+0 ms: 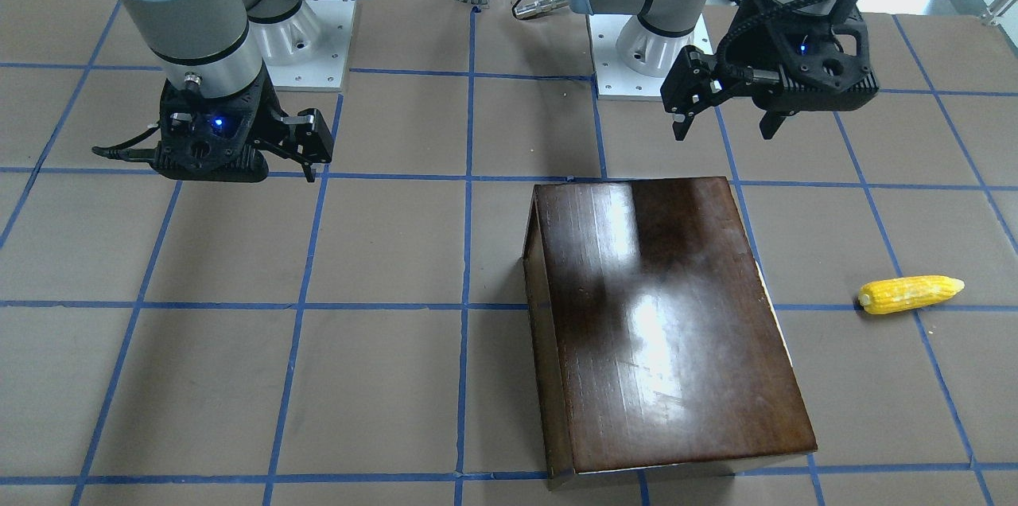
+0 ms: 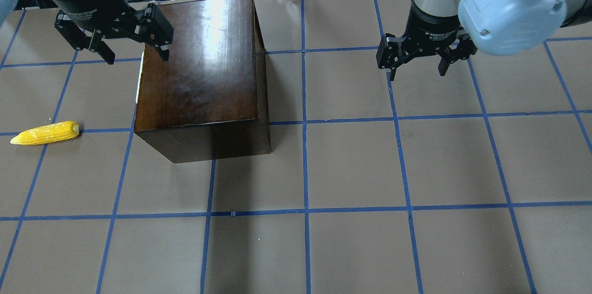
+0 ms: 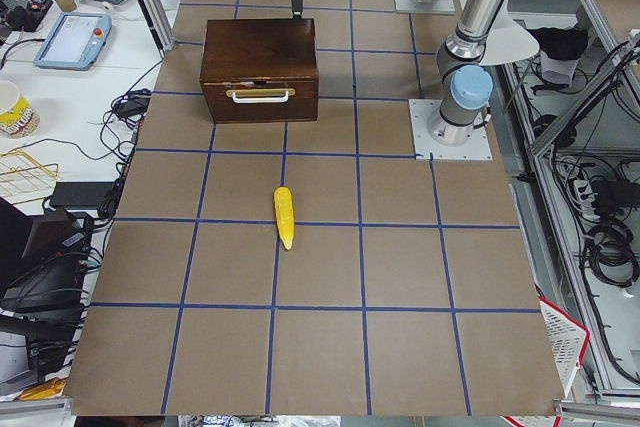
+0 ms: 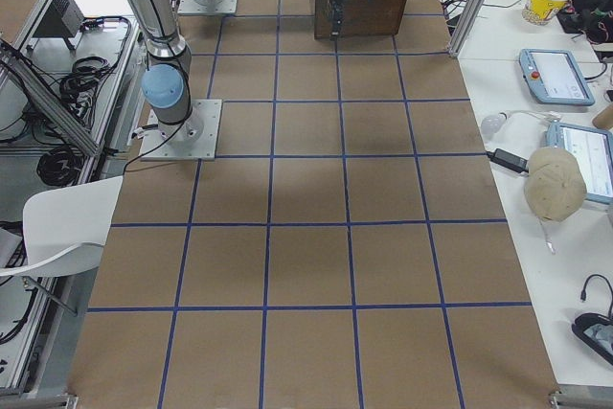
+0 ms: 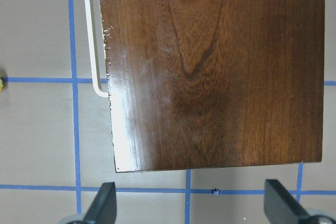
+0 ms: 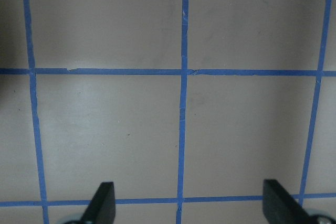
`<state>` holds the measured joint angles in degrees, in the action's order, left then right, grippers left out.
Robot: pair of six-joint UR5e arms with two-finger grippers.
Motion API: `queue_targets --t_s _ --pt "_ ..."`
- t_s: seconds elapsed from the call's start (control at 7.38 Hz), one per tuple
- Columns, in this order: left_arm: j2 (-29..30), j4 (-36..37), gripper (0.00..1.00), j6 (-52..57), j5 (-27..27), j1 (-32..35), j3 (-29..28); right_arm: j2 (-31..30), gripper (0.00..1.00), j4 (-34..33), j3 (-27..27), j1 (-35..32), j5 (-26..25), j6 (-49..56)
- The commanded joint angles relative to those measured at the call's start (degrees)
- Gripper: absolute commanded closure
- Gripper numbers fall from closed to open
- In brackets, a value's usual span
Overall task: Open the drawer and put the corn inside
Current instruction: 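Move the left gripper down along the cabinet side toward the white drawer handle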
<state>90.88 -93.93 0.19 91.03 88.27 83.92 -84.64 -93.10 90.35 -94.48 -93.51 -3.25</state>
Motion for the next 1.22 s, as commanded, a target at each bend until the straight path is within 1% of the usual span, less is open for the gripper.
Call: queue_targets --t_s 0.0,0.14,0.54,0.81,0.95,1.08 --pt "-0.2 0.2 0.0 0.0 0.0 0.1 0.1 0.0 0.0 0.0 0.0 0.0 0.0 0.0" --pt "1.2 0.6 0.0 0.2 -0.1 0.0 0.2 0.0 0.0 0.0 0.0 0.0 0.0 0.0" --pt "3.0 2.3 0.0 0.9 -0.2 -1.1 0.3 0.0 0.0 -0.1 0.0 0.0 0.0 0.0" --pt "6.6 6.4 0.0 1.2 -0.1 -1.3 0.3 0.0 0.0 -0.1 0.0 0.0 0.0 0.0" --pt "8.0 6.9 0.0 5.7 -0.2 -3.3 0.2 0.0 0.0 0.0 0.0 0.0 0.0 0.0" --pt "9.3 7.2 0.0 7.5 -0.7 -7.5 0.3 0.0 0.0 -0.1 0.0 0.0 0.0 0.0"
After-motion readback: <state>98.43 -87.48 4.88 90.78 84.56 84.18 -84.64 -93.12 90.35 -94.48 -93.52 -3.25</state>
